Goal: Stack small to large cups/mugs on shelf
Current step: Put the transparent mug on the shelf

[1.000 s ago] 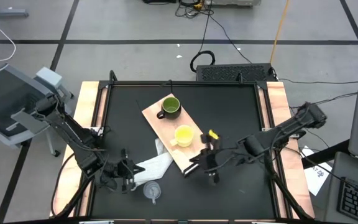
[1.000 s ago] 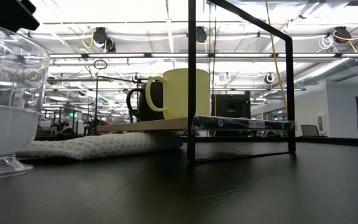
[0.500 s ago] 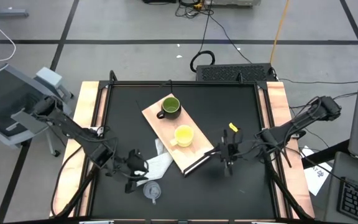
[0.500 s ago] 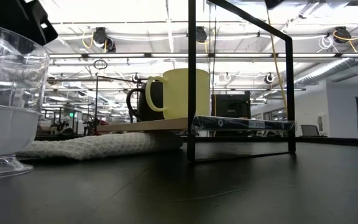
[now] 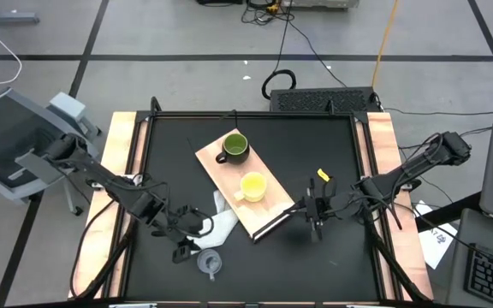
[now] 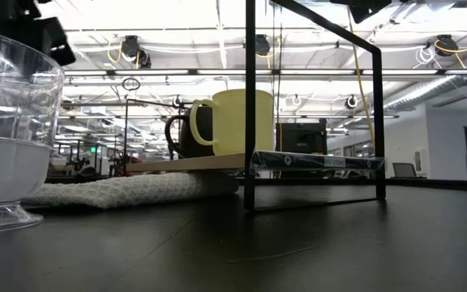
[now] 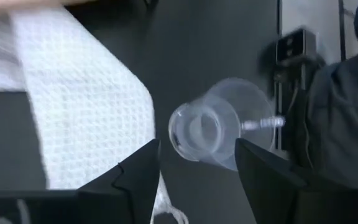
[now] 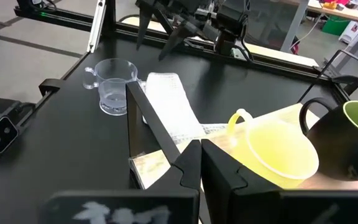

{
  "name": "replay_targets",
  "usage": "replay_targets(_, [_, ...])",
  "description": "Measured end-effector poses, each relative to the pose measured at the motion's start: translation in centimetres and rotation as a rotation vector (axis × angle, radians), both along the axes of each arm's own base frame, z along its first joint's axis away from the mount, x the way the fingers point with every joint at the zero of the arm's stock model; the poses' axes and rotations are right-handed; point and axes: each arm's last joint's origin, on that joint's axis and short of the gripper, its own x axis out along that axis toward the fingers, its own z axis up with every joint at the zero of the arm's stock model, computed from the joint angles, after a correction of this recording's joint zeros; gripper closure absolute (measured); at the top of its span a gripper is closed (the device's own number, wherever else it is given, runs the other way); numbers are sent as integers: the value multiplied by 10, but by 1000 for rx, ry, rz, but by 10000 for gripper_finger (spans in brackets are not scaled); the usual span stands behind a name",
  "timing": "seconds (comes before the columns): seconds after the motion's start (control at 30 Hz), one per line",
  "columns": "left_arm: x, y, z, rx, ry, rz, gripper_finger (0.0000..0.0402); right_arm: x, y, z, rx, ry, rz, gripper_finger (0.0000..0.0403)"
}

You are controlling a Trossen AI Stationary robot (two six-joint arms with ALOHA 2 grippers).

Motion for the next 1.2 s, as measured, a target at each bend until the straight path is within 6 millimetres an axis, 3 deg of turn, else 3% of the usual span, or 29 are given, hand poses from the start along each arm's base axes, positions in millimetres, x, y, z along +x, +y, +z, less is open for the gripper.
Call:
replay_targets(0.3, [5,-6,-11,-14,43,-20,231,0,0,0,-1,-3,1,403])
replay_targets(0.57, [5,-6,-11,2,32,-34,233,0,4,3,-9,-32,26,403])
replay_targets(0.97, [5,-5,-11,49,2,-68,233,-17,61,6,43,-144,252,403])
replay_targets(1.2, [6,-5,-11,78,-15,-69,233,10,93,-20,86,-93,250,403])
